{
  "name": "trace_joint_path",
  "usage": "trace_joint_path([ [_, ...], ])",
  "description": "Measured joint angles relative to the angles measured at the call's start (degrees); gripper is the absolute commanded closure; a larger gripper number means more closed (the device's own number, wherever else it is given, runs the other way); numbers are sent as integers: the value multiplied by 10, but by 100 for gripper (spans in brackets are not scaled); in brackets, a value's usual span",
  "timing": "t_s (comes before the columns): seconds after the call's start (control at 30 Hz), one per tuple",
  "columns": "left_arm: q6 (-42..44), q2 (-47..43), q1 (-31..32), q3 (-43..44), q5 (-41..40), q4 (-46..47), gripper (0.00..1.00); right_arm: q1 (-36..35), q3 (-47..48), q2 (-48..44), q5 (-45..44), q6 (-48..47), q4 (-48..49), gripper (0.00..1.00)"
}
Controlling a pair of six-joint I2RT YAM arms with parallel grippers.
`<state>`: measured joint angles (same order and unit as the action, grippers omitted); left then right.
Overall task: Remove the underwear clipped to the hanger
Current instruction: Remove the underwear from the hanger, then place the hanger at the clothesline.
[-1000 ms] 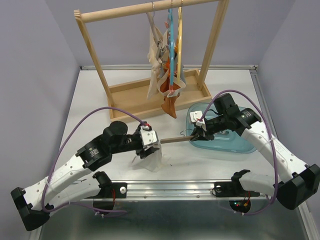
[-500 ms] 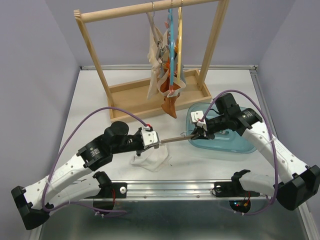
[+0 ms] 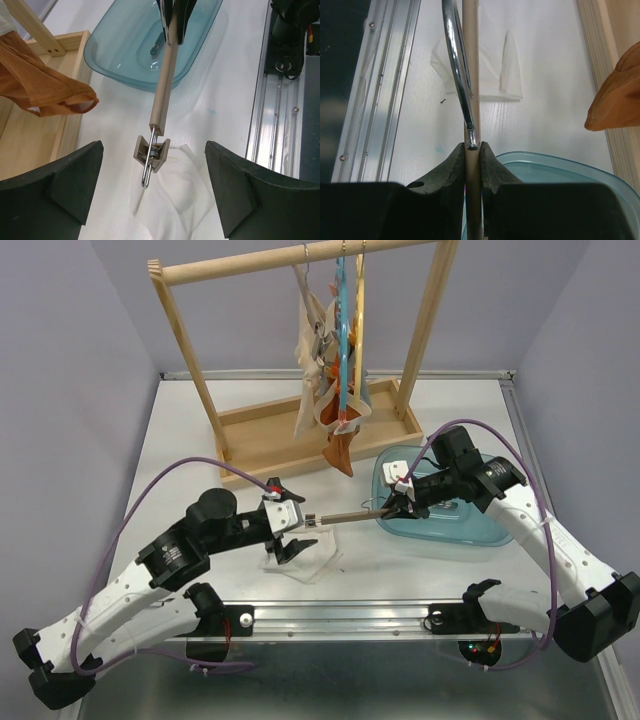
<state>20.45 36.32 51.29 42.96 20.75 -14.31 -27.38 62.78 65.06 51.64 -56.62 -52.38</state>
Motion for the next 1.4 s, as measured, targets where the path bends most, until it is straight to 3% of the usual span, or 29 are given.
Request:
trace_joint_path([
  [0.53,-43,56,0,26,-18,22,1,0,0,2,0,0,0,100],
  [1.4,-35,165,0,54,20,48,7,0,0,8,4,0,0,100],
])
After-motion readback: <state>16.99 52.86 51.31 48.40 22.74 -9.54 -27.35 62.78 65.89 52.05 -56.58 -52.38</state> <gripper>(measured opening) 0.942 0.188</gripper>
